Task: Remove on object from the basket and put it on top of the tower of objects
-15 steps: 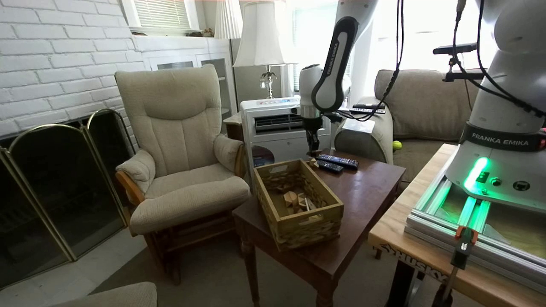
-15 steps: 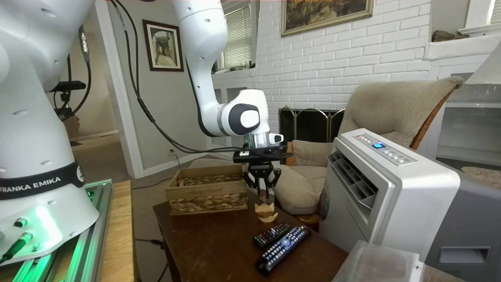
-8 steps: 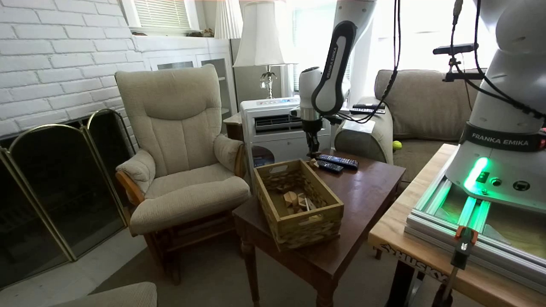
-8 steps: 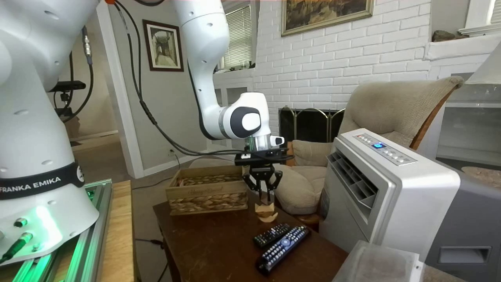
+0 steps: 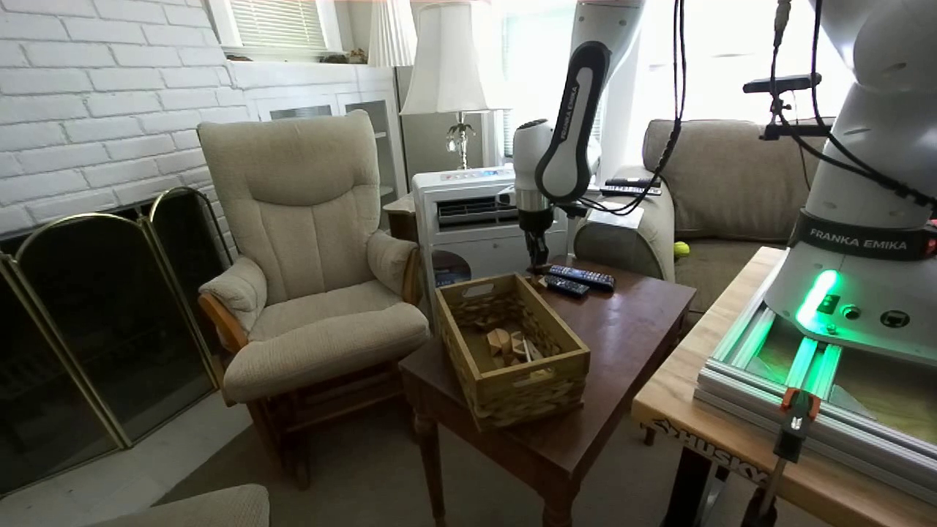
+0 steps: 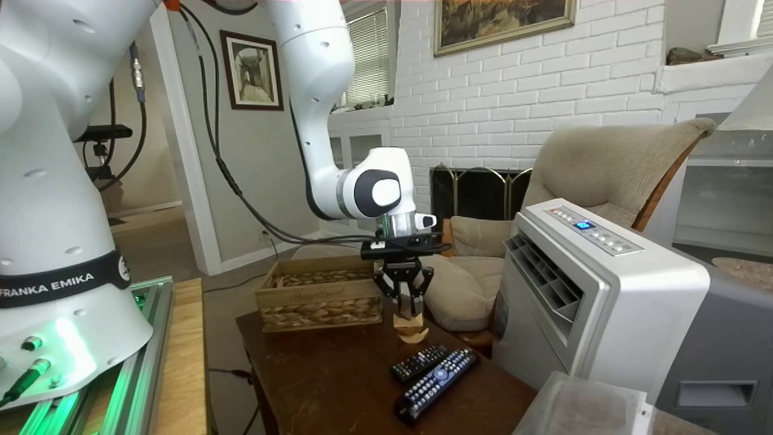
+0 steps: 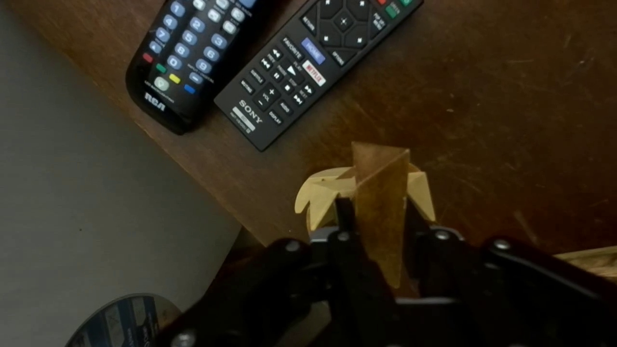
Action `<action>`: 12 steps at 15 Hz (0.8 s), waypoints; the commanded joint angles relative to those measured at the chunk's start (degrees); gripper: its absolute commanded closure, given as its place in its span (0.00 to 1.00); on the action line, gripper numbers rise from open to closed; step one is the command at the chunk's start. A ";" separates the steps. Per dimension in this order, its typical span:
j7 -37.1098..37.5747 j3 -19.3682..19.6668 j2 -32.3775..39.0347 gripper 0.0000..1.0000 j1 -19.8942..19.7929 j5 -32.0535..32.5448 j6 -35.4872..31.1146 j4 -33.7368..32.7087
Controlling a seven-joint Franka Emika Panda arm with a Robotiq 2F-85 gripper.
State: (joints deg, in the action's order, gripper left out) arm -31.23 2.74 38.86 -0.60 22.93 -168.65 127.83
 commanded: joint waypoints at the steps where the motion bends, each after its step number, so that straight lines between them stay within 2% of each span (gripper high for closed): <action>1: 1.22 1.12 1.44 0.94 0.84 2.43 -1.25 -1.24; 12: 1.53 2.42 1.58 0.94 2.19 2.69 -1.65 -1.36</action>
State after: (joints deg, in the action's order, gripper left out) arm -31.22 4.12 38.90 0.91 22.93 -169.10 127.83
